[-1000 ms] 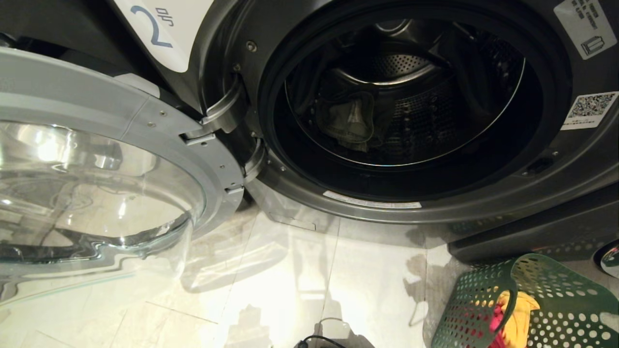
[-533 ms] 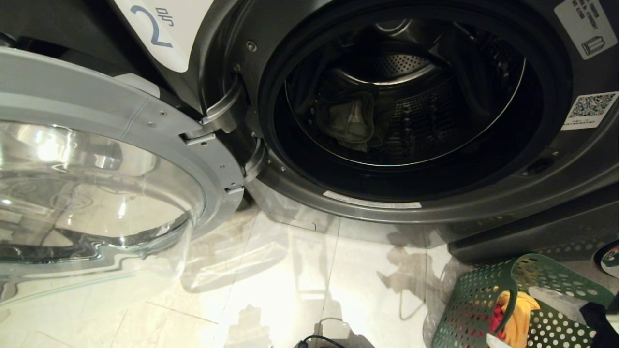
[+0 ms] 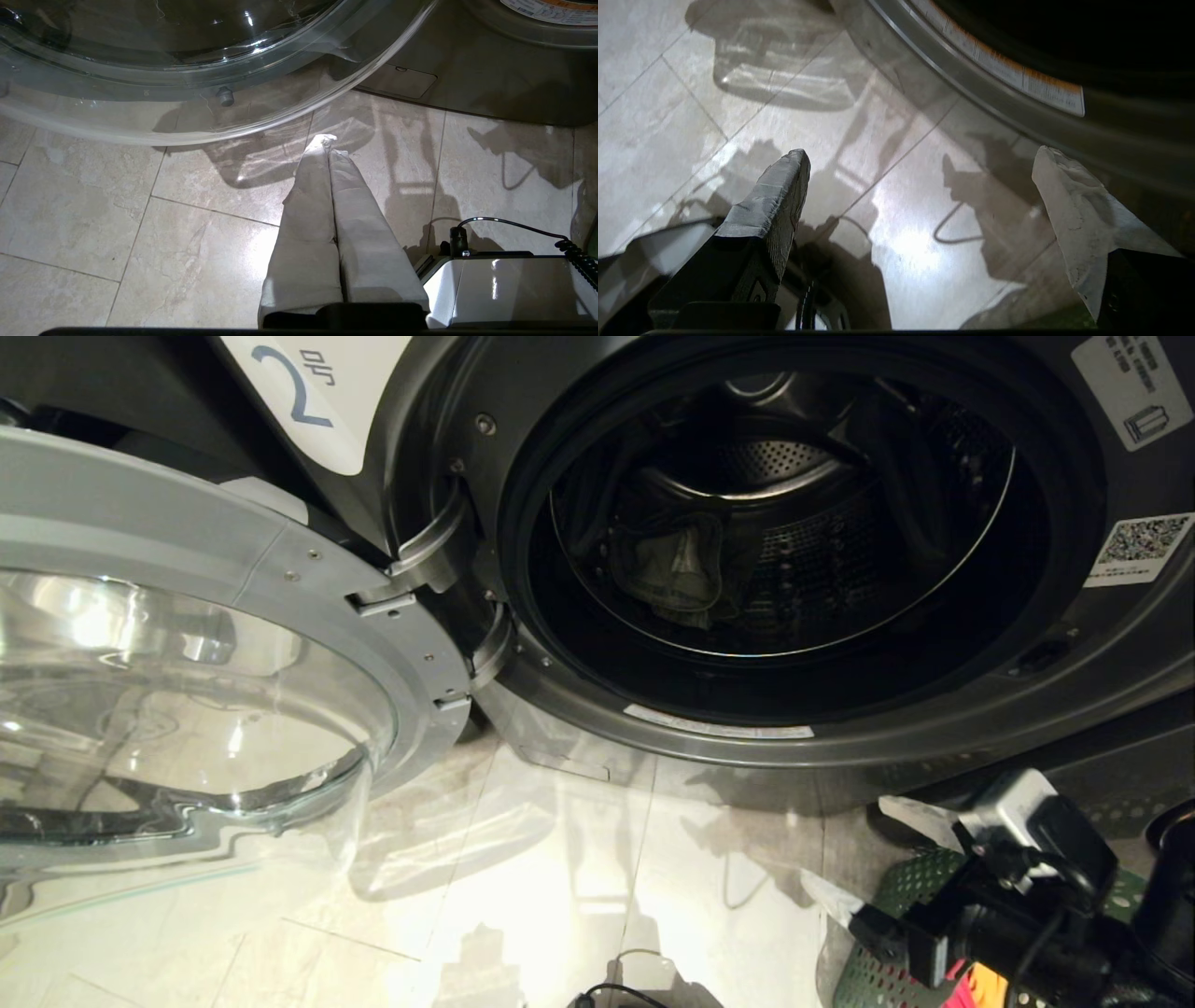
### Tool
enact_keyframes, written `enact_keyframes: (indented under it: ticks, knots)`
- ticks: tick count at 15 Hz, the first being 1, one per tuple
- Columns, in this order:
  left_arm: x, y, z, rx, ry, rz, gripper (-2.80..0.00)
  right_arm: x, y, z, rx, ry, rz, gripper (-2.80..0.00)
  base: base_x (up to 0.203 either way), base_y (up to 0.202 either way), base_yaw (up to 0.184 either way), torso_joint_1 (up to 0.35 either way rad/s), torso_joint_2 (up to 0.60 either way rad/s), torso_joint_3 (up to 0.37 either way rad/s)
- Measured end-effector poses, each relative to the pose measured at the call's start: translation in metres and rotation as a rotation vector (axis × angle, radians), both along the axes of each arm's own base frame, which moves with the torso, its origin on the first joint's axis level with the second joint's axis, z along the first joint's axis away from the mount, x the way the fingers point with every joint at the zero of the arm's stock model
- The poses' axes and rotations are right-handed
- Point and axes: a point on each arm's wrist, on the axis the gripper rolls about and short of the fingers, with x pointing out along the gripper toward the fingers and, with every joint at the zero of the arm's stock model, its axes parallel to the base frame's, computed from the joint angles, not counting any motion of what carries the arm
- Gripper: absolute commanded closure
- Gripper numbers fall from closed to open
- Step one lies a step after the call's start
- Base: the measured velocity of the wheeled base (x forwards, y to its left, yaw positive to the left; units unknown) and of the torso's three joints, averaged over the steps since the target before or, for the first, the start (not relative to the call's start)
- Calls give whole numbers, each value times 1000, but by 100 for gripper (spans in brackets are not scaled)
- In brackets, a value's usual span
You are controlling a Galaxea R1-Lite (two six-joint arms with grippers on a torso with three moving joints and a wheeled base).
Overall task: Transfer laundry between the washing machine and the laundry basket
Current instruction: Pick a cloth and place it into the basket
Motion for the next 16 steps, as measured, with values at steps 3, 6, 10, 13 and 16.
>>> enact_keyframes:
  ticks: [3, 6, 10, 13, 16]
  knots:
    - [0, 0, 0, 0, 0, 0, 0, 31, 23, 2, 37, -49, -17, -280, 0, 0, 0, 0, 0, 0]
    - [0, 0, 0, 0, 0, 0, 0, 65, 48, 4, 94, -129, -60, -280, 0, 0, 0, 0, 0, 0]
    - [0, 0, 0, 0, 0, 0, 0, 112, 80, 4, 159, -209, -155, -280, 0, 0, 0, 0, 0, 0]
    - [0, 0, 0, 0, 0, 0, 0, 149, 98, 11, 204, -265, -243, -280, 0, 0, 0, 0, 0, 0]
    - [0, 0, 0, 0, 0, 0, 0, 185, 100, 17, 204, -272, -333, -280, 0, 0, 0, 0, 0, 0]
